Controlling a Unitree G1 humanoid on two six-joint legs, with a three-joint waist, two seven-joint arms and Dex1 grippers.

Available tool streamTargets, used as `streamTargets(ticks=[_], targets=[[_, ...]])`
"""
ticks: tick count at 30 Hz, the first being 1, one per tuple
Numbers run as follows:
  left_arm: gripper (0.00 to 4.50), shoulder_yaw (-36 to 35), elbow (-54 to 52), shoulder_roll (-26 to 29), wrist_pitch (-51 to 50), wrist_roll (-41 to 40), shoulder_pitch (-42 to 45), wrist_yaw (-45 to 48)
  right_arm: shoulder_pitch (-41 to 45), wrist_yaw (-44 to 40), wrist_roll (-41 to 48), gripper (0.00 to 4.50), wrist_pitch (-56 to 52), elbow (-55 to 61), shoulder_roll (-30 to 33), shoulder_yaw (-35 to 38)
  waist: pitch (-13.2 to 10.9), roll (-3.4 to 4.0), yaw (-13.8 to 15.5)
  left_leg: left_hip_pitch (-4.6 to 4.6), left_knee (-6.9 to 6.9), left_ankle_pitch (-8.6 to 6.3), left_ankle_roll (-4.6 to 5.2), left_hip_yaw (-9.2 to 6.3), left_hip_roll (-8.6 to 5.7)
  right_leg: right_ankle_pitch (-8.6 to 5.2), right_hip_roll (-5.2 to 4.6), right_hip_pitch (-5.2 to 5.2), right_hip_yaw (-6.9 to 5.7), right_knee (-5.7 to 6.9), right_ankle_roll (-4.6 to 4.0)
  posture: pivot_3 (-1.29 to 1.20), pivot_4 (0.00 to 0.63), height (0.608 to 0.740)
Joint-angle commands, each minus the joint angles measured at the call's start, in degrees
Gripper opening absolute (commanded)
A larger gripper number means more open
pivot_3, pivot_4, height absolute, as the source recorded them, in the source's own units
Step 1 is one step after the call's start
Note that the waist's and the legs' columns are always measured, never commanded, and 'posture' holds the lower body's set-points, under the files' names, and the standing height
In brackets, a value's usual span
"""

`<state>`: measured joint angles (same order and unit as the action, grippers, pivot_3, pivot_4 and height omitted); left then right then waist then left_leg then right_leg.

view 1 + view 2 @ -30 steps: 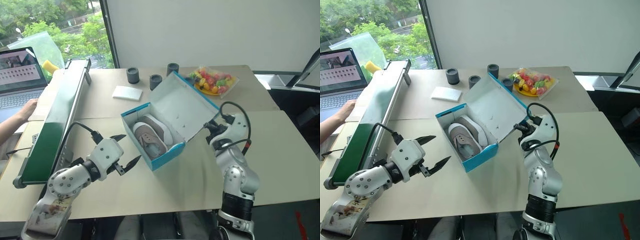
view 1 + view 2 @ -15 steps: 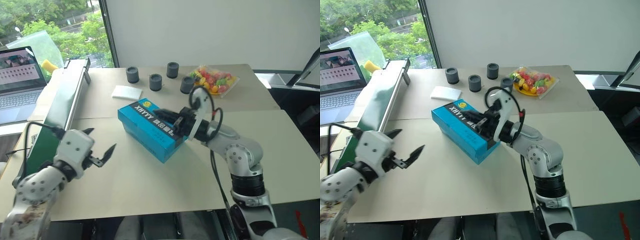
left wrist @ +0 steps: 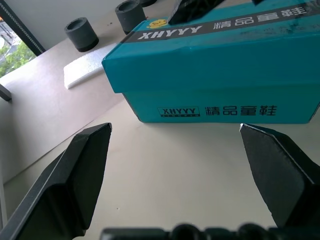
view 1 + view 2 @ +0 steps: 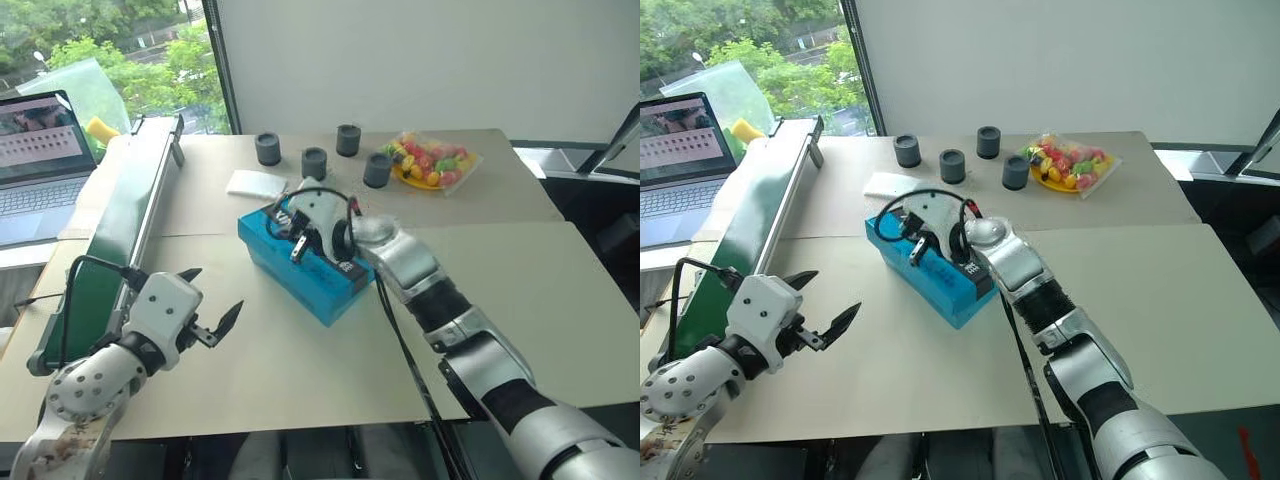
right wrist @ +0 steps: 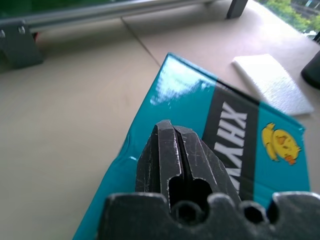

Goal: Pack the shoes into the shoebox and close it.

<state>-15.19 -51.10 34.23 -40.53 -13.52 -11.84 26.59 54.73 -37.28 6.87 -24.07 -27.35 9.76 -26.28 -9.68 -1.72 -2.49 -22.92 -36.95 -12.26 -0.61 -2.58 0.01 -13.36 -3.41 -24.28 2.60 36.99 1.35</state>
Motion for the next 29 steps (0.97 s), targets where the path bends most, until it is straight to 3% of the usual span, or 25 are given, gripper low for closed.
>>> streamTargets(ticks=[1, 8, 12, 14, 17, 23, 25, 29], targets=[[4.4, 1.0, -2.5, 0.1, 0.2, 0.7, 0.4, -1.1, -0.4, -1.8, -3.7, 0.05, 2.5, -5.1, -1.1, -0.7, 0.0, 0.0, 0.0, 0.01, 0.0, 0.0, 0.0, -0.01, 0.0, 0.0, -0.02, 0.01, 0.01, 0.0, 0.0, 0.0, 0.15, 0.737], [4.4, 3.8, -2.1, 0.0, -0.2, 1.0, 2.5, -2.7, -1.4, -2.6, -8.0, 0.05, 5.0, -12.3, -4.4, -1.1, 0.1, 0.0, -0.2, 0.5, 0.0, 0.0, 0.0, -0.09, 0.01, -0.01, 0.05, 0.38, 0.02, 0.08, -0.02, 0.0, 0.15, 0.737], [4.4, 4.5, -1.1, -0.9, 0.1, 1.0, 3.9, -3.9, 0.1, -1.0, -7.8, 0.05, 5.6, -13.8, -4.9, 3.0, 0.1, 0.01, -0.6, 1.18, 0.13, -0.01, -0.01, -0.02, 0.03, -0.08, 0.08, 1.1, 0.01, -0.01, -0.06, 0.0, 0.15, 0.737], [4.4, 4.2, -0.8, -2.1, 0.1, 0.6, 4.5, -4.8, 1.0, -0.4, -5.2, 0.05, 3.1, -11.7, -4.8, 7.2, 0.1, 0.0, -0.6, 1.23, 0.14, -0.01, -0.02, -0.03, 0.02, -0.09, 0.07, 1.15, 0.01, -0.01, -0.06, 0.0, 0.15, 0.737], [4.4, 1.4, 0.0, -6.9, -0.4, -1.0, 4.8, -7.7, 2.3, -1.0, 6.9, 0.05, -9.2, 1.0, -2.9, 20.3, 0.0, 0.02, 0.1, 1.1, 0.11, -0.01, -0.01, -0.08, 0.01, -0.08, 0.06, 1.09, -0.05, 0.01, -0.06, 0.0, 0.15, 0.737], [4.4, -1.3, 1.1, -15.0, 0.1, -2.0, 4.0, -12.9, -0.1, 4.2, 22.6, 0.05, -25.7, 17.0, 2.9, 39.6, 0.0, 0.0, 0.6, 0.04, 0.03, -0.01, -0.01, -0.33, -0.03, -0.07, -0.03, 0.15, -0.16, 0.01, -0.03, 0.0, 0.15, 0.737], [4.4, -2.4, 2.2, -17.5, 0.4, -2.6, 4.2, -14.5, -2.5, 7.9, 22.1, 0.05, -26.8, 18.7, 4.3, 41.6, 0.0, -0.01, 0.8, -0.1, 0.03, -0.01, -0.01, -0.29, -0.04, -0.07, -0.04, 0.05, -0.17, -0.01, -0.03, 0.0, 0.15, 0.737], [4.4, -3.6, 3.7, -20.2, 0.8, -4.2, 5.2, -15.7, -7.3, 12.1, 16.6, 0.05, -24.3, 21.1, 6.4, 37.5, 0.0, -0.03, 0.7, -0.01, 0.02, -0.01, 0.0, -0.1, -0.06, -0.07, -0.03, 0.1, -0.09, 0.02, -0.04, 0.0, 0.15, 0.737]])
